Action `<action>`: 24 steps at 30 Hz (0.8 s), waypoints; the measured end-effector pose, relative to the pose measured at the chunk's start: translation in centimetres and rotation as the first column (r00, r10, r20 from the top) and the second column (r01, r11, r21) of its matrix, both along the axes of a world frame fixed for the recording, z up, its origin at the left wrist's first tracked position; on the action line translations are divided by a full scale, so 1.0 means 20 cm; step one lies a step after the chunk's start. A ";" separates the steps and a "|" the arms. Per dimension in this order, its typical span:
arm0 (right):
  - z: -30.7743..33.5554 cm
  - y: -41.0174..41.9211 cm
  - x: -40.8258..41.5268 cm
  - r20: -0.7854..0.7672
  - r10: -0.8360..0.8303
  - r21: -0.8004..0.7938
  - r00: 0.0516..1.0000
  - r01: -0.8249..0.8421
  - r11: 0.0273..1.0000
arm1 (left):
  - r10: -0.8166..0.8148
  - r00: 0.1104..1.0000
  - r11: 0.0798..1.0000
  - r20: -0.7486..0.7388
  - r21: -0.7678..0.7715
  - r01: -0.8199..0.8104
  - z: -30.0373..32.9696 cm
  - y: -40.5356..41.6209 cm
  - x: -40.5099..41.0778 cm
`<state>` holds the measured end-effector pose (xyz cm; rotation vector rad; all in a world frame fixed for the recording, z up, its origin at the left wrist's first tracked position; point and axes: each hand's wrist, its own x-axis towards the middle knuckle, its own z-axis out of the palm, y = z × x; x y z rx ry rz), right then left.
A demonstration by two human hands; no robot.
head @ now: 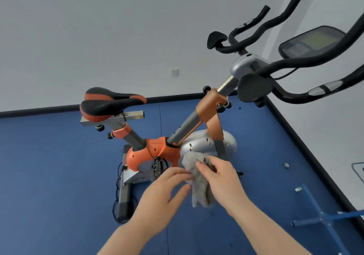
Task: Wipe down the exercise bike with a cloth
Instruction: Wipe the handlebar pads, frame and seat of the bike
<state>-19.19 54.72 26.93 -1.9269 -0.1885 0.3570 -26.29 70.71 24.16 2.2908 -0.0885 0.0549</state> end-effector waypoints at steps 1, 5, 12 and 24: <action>0.01 0.04 0.00 0.032 0.047 -0.025 0.998 -0.046 0.999 | 0.062 0.998 0.998 0.018 0.023 -0.063 0.02 0.09 -0.01; 0.04 0.25 -0.04 0.108 0.311 -0.247 0.944 -0.277 0.928 | 0.215 0.976 0.971 0.043 0.101 -0.219 0.06 0.42 -0.07; -0.11 0.67 -0.17 0.113 0.467 -0.585 0.877 -0.321 0.745 | 0.369 0.926 0.927 -0.083 0.111 -0.360 -0.03 0.91 -0.28; -0.14 1.29 -0.04 0.168 0.492 -0.599 0.854 -0.309 0.739 | 0.371 0.911 0.926 -0.182 0.140 -0.350 -0.08 1.47 -0.26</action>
